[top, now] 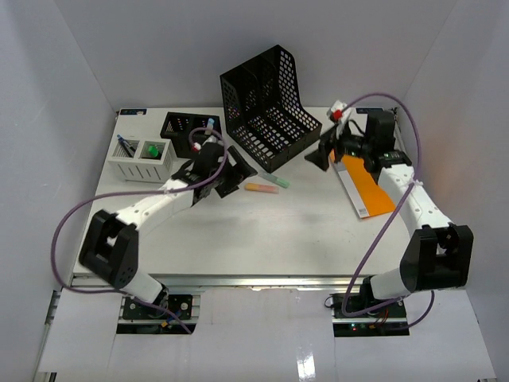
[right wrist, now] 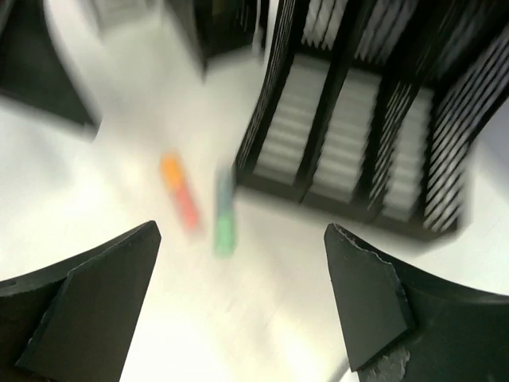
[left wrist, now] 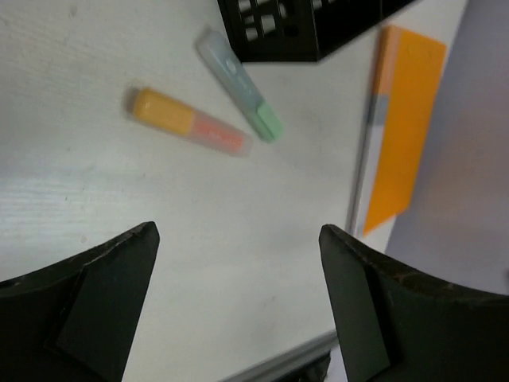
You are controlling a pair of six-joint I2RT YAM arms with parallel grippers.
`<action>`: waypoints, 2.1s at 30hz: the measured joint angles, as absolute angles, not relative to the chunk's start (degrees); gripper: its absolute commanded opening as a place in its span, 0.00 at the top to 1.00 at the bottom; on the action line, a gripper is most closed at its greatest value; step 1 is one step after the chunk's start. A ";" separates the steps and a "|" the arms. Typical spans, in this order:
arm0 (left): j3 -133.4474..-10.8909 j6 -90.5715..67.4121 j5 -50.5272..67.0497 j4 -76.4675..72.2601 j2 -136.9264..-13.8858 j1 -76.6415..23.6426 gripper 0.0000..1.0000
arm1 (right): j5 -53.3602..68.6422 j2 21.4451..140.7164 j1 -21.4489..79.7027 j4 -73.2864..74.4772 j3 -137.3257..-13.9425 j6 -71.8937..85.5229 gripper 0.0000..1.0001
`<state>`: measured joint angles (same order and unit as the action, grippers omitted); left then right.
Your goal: Organize the desk
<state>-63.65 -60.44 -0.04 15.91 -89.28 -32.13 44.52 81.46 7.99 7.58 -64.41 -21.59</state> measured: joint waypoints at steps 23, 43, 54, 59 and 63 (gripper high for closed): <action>-99.67 -74.53 -15.70 52.43 -123.74 -36.71 0.19 | 51.18 71.10 1.79 10.48 -46.44 -22.26 0.10; -108.12 -72.80 -15.92 52.53 -127.25 -35.53 0.31 | 51.08 70.98 1.51 10.44 -46.26 -24.09 0.09; -108.30 -67.77 -15.06 53.11 -130.62 -34.03 0.35 | 50.88 71.00 1.52 10.41 -46.24 -24.67 0.09; -109.62 -65.66 -14.92 53.97 -131.55 -33.85 0.36 | 50.70 71.00 1.50 10.42 -46.22 -24.75 0.09; -108.55 -64.20 -14.94 53.03 -131.12 -33.83 0.47 | 50.70 71.00 1.52 10.44 -46.21 -24.93 0.09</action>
